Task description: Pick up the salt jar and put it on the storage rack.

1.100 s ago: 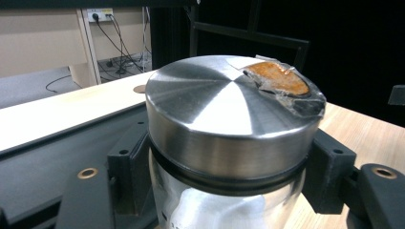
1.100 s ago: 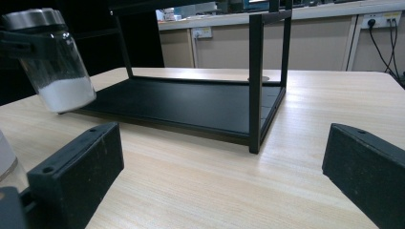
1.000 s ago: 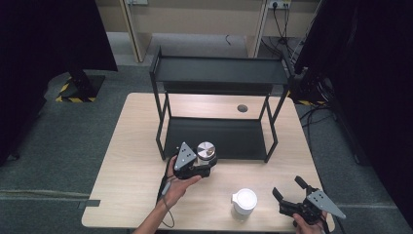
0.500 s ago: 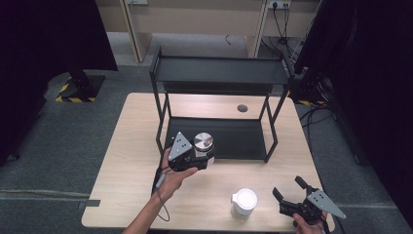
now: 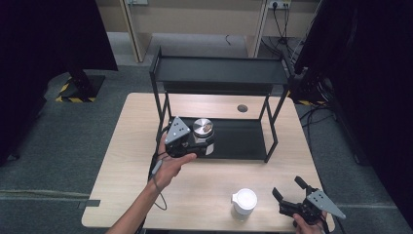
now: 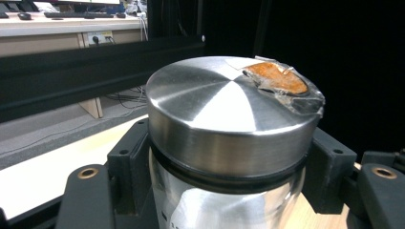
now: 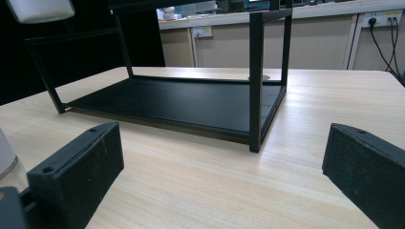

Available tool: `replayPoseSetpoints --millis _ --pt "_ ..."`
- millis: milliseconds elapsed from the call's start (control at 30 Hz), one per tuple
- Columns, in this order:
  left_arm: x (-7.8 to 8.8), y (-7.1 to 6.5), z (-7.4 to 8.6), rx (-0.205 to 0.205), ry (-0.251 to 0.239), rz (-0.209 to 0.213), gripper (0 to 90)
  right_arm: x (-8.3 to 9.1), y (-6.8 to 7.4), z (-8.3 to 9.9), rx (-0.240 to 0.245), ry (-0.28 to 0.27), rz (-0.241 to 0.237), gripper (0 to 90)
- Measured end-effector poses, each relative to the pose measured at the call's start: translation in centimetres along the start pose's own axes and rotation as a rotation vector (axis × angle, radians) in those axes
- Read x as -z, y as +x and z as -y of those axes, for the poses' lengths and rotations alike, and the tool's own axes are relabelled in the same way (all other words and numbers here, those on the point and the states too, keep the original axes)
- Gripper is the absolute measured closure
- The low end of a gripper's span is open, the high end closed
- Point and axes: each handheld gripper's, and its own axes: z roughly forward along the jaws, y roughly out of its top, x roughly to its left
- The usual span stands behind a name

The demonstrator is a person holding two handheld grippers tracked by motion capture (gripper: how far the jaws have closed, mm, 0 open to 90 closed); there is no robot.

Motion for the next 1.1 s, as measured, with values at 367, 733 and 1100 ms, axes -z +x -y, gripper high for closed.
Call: replayPoseSetpoints --millis 367,733,1100 --pt "0.2 0.9 -4.2 -0.009 0.004 -0.02 30.9 0.0 0.0 0.0 -0.003 0.002 0.001 0.3" --pt "0.2 1.7 -8.3 -0.01 0.02 -0.023 30.9 -0.1 0.0 0.0 -0.004 0.003 0.0 0.3" --pt "0.9 1.9 -11.9 -0.002 -0.001 -0.035 30.9 -0.1 0.0 0.0 -0.006 0.006 0.001 0.3"
